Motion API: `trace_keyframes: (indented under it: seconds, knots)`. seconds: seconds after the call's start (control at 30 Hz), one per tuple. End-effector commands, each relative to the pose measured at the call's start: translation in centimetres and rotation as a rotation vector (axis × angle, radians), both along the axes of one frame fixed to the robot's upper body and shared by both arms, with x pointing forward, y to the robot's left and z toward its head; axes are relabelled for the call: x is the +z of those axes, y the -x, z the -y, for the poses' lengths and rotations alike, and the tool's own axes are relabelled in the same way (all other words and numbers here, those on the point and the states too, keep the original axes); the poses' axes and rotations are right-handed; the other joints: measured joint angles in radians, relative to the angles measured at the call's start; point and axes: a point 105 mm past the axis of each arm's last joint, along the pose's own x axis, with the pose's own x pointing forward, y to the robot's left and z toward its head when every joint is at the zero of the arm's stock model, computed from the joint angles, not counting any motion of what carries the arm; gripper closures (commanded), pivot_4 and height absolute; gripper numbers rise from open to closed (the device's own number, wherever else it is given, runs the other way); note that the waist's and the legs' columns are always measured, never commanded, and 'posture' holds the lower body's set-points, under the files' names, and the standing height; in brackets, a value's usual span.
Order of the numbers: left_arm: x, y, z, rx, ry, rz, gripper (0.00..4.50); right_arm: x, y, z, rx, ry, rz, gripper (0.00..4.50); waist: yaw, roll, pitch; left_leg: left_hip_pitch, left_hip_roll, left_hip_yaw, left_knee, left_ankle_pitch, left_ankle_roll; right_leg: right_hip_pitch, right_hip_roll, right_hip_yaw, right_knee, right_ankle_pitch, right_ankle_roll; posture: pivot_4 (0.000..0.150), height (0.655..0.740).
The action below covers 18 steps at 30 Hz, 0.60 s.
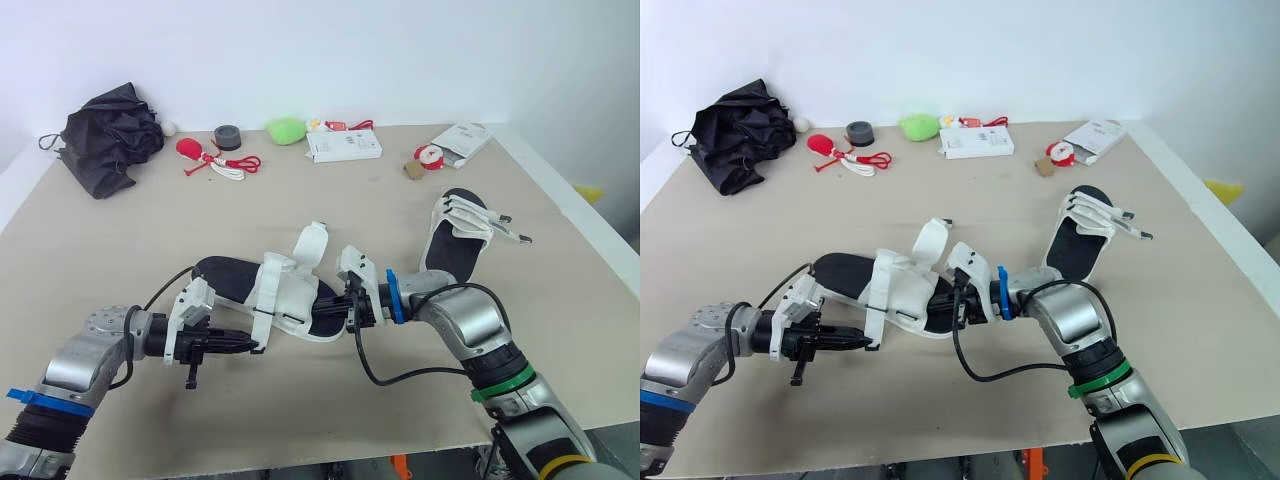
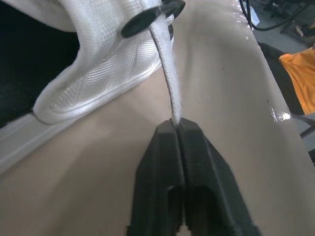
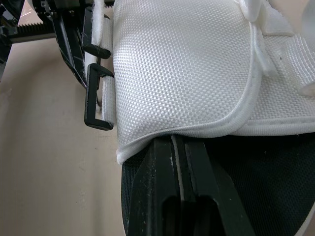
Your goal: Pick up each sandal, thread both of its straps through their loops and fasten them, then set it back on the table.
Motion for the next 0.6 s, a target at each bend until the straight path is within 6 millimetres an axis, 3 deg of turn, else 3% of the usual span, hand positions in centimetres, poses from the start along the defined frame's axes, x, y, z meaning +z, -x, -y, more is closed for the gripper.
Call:
trace_keyframes:
  seconds: [0.03,0.3,0.47,0.6]
  knots:
    - [0.4,0.9,0.2,-0.021,0.007,-0.05,4.44,-0.7,0.3,-0.1,0.009,0.017,-0.026,4.5,0.0,0.0,0.0,0.0,0.0,0.0,0.0,0.0,0.0,0.0,0.0,0.0,0.0,0.0,0.0,0.15,0.74]
    - [1.9,5.1,0.4,-0.257,-0.135,-0.134,4.44,-0.6,0.2,-0.1,0.013,0.019,-0.025,4.5,-0.001,0.0,0.0,0.0,0.0,0.0,0.0,0.0,0.0,-0.001,0.0,0.0,0.0,0.0,0.0,0.15,0.74]
    - [5.3,6.0,1.7,-0.298,-0.032,-0.197,4.44,-0.7,0.3,-0.1,0.018,0.022,-0.029,4.5,0.0,0.0,0.0,-0.001,0.0,0.0,0.0,0.0,0.0,-0.001,0.0,0.0,0.0,0.0,0.0,0.15,0.74]
    - [8.5,5.5,3.1,-0.28,0.106,-0.243,4.44,-0.7,0.3,0.0,0.018,0.027,-0.032,4.5,0.001,0.0,0.0,-0.001,0.0,-0.001,0.001,0.0,0.0,0.0,0.001,0.0,0.001,0.0,0.0,0.15,0.74]
